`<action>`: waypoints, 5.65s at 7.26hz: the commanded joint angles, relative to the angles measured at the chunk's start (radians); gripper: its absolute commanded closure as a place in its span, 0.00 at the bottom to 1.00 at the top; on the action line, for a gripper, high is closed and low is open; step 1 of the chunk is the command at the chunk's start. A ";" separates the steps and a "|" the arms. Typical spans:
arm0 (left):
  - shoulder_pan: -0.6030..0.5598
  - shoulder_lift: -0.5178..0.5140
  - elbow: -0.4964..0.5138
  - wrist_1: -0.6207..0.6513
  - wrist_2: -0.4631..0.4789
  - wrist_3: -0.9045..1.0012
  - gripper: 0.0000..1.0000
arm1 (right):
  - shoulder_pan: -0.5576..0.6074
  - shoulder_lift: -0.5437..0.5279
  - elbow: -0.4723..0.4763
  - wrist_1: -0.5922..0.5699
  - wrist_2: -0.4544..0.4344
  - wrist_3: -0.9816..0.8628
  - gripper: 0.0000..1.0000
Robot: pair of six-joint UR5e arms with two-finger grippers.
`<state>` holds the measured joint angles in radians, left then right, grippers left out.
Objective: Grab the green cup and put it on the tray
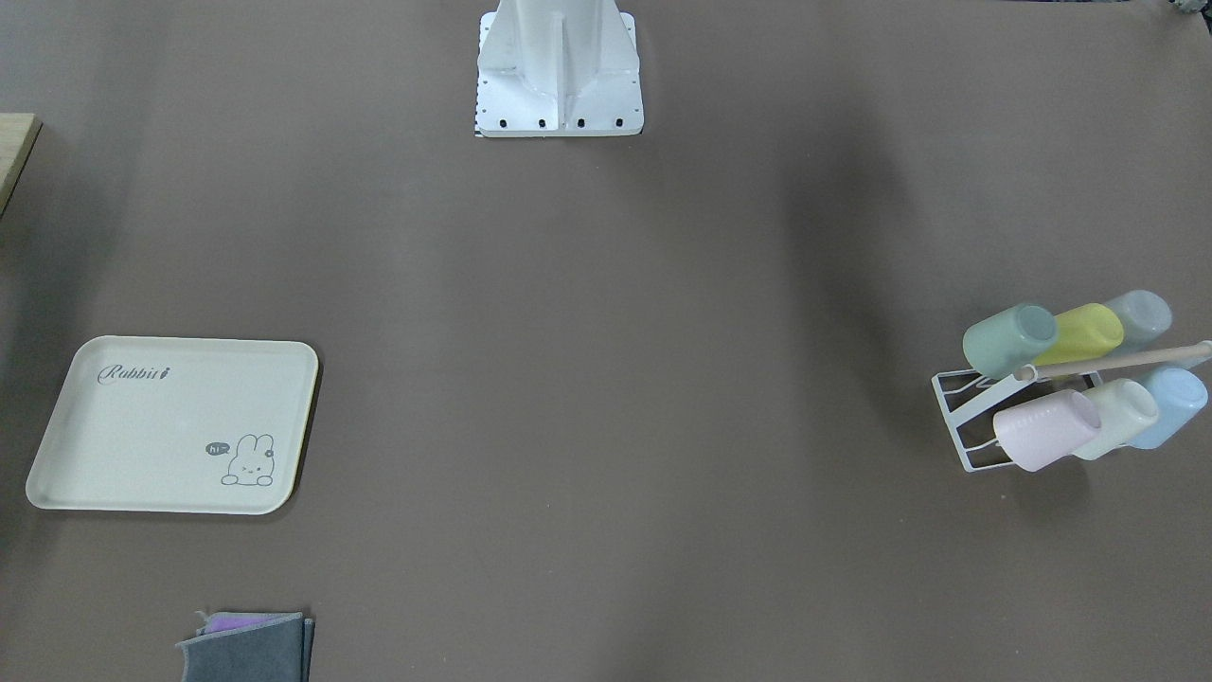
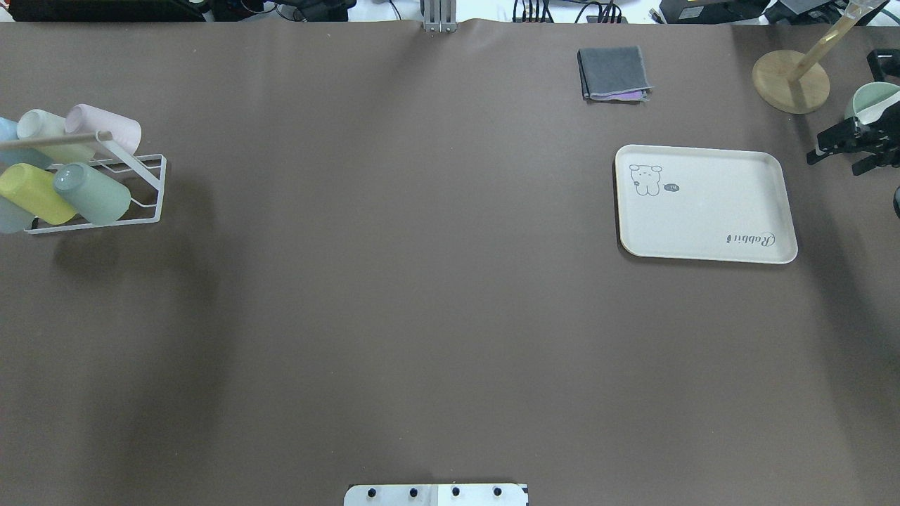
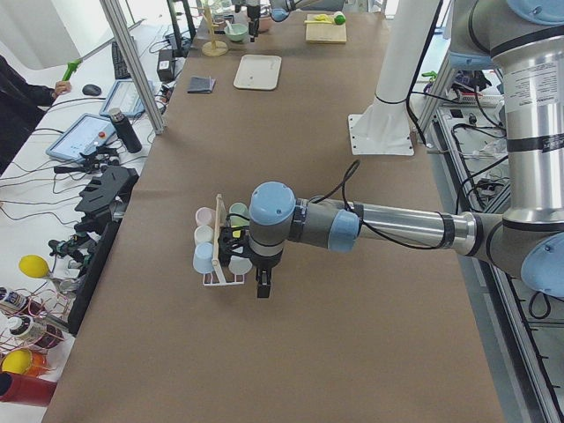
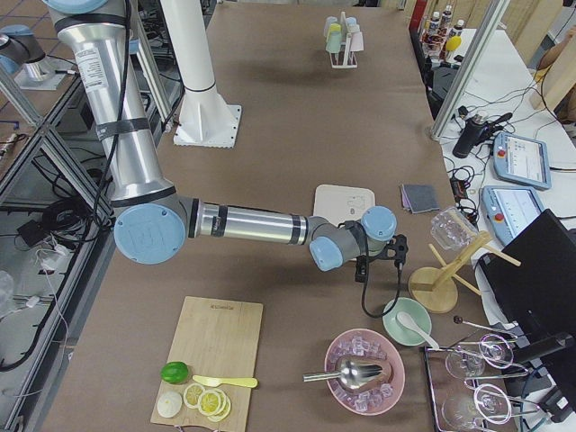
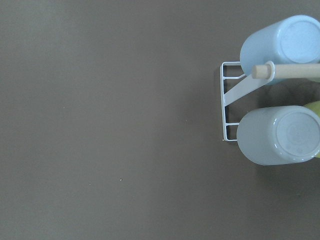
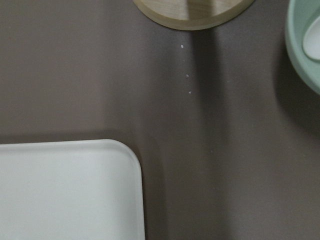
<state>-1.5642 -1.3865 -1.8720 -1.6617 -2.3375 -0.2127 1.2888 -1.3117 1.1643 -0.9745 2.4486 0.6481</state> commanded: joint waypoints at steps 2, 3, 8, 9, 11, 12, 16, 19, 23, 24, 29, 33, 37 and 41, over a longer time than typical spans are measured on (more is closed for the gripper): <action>0.029 -0.005 -0.152 0.140 0.003 -0.001 0.02 | -0.063 0.031 -0.034 0.078 -0.002 0.103 0.00; 0.082 -0.006 -0.229 0.187 0.009 -0.001 0.02 | -0.078 0.031 -0.035 0.079 -0.002 0.105 0.01; 0.428 -0.031 -0.513 0.442 0.171 0.050 0.02 | -0.103 -0.039 -0.034 0.165 0.003 0.094 0.27; 0.490 -0.032 -0.556 0.532 0.275 0.121 0.02 | -0.106 -0.067 -0.031 0.213 0.007 0.105 0.39; 0.539 -0.136 -0.636 0.754 0.470 0.434 0.02 | -0.108 -0.051 -0.020 0.204 0.018 0.105 0.56; 0.635 -0.343 -0.598 0.983 0.578 0.444 0.02 | -0.109 -0.038 -0.021 0.203 0.017 0.105 0.58; 1.022 -0.684 -0.526 1.364 0.942 0.449 0.02 | -0.126 -0.037 -0.032 0.201 0.013 0.105 0.58; 1.137 -0.698 -0.388 1.189 1.065 0.450 0.02 | -0.128 -0.038 -0.032 0.198 0.015 0.105 0.81; 1.224 -0.692 -0.286 1.149 1.214 0.492 0.02 | -0.128 -0.037 -0.029 0.194 0.015 0.105 1.00; 1.227 -0.651 -0.289 1.149 1.268 0.492 0.02 | -0.128 -0.035 -0.022 0.191 0.018 0.107 1.00; 1.328 -0.637 -0.150 1.172 1.460 0.492 0.02 | -0.175 0.077 0.297 -0.197 0.050 0.169 1.00; 1.325 -0.632 -0.021 1.072 1.540 0.591 0.01 | -0.420 0.265 0.341 -0.204 -0.168 0.350 1.00; 1.291 -0.514 -0.026 0.981 1.746 0.636 0.02 | -0.579 0.365 0.296 -0.205 -0.336 0.377 1.00; 1.260 -0.398 -0.024 0.860 1.821 0.644 0.02 | -0.585 0.419 0.173 -0.199 -0.333 0.364 1.00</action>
<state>-0.3032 -1.8033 -1.8940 -0.7786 -0.5268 0.4295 0.7045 -0.8955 1.3631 -1.1751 2.1139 1.0149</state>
